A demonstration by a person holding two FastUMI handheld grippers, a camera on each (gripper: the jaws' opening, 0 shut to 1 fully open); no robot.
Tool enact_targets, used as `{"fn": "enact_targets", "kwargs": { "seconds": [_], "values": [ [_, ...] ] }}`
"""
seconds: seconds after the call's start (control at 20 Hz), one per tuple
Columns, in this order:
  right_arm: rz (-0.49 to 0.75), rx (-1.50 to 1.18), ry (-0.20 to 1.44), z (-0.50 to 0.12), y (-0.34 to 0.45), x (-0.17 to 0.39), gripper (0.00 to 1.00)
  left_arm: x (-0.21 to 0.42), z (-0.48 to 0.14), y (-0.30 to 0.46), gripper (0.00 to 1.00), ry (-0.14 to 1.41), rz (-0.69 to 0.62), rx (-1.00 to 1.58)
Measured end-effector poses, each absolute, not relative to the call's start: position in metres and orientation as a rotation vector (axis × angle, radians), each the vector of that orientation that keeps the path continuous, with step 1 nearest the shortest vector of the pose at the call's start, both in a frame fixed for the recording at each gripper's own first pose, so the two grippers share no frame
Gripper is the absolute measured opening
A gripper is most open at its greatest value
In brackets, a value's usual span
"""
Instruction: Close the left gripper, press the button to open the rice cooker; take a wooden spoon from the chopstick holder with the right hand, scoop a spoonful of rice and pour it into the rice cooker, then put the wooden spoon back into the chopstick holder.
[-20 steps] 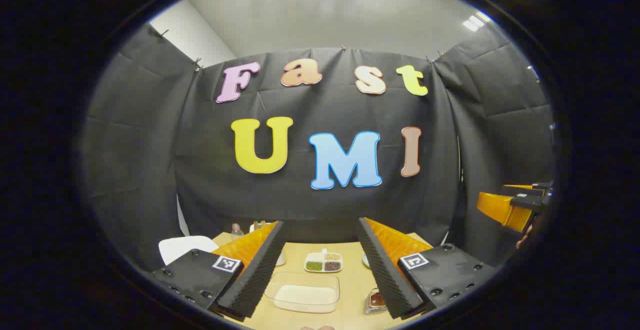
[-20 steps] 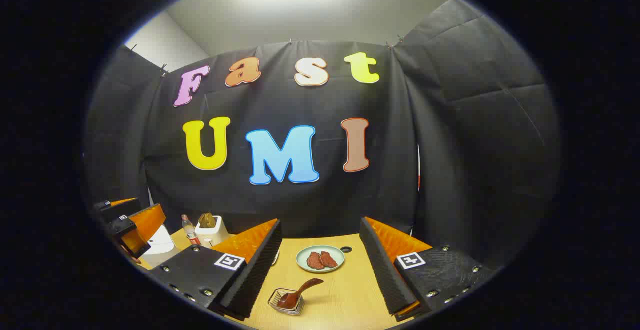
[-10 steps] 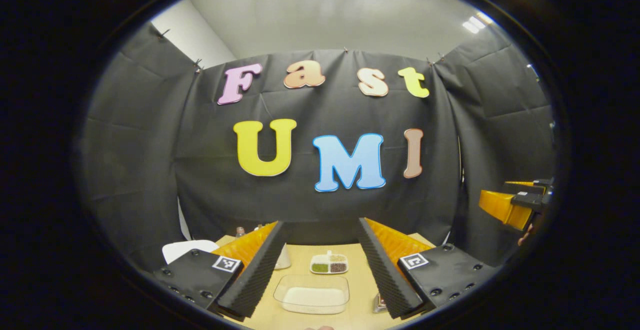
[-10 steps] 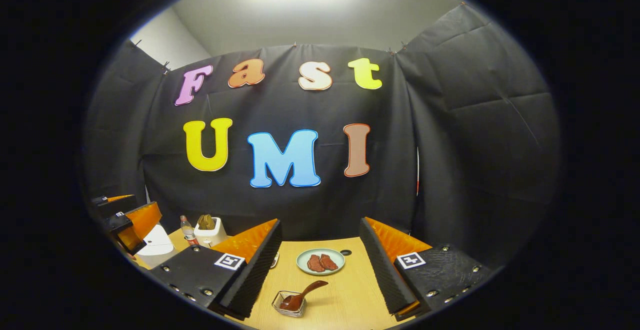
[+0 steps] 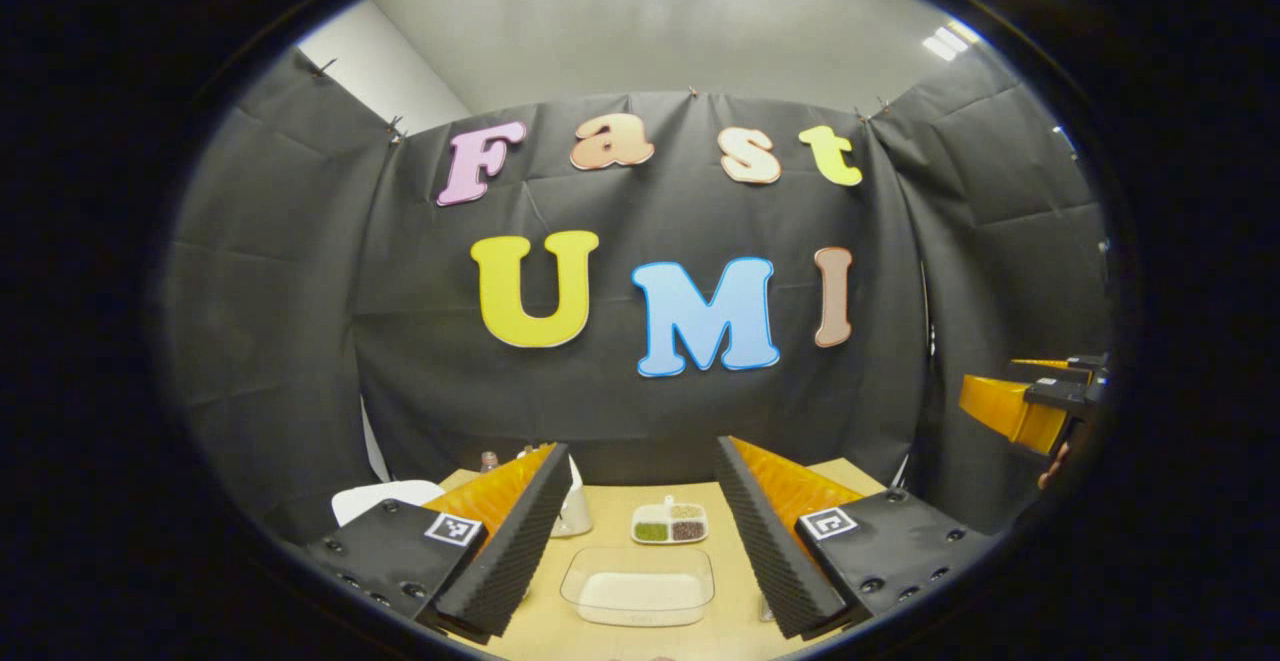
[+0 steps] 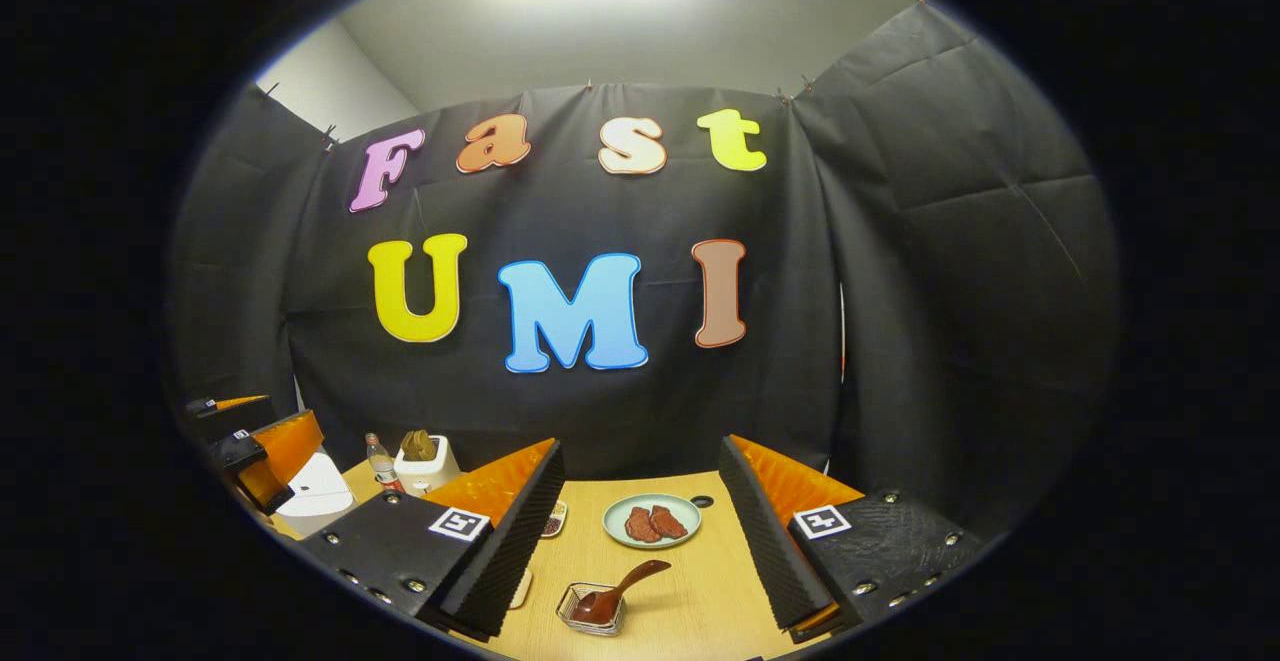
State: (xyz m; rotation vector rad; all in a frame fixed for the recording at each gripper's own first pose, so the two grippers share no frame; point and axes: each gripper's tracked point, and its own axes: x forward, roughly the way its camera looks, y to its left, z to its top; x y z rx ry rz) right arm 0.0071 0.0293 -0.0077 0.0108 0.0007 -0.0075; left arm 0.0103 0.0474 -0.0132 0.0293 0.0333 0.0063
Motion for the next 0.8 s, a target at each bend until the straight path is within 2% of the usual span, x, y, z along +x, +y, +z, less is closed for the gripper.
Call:
{"fn": "enact_targets", "kwargs": {
  "seconds": [0.15, 0.3, 0.45, 0.5, 0.8],
  "values": [
    [0.000, 0.010, 0.013, -0.013, 0.035, 0.008, 0.95, 0.015, -0.040, 0.068, 0.99, 0.099, 0.022, 0.023],
    [0.014, -0.002, 0.026, -0.019, 0.042, 0.008, 0.95, 0.019, -0.073, 0.100, 0.63, 0.199, 0.062, -0.007],
    [0.028, -0.007, 0.044, -0.025, 0.050, 0.010, 0.95, 0.021, -0.105, 0.153, 0.20, 0.299, 0.149, -0.010],
    [0.031, -0.007, 0.050, -0.028, 0.052, 0.010, 0.95, 0.019, -0.113, 0.167, 0.09, 0.338, 0.164, -0.020],
    [0.045, -0.017, 0.070, -0.036, 0.061, 0.015, 0.95, 0.026, -0.159, 0.263, 0.08, 0.463, 0.279, -0.196]
  ]
}}
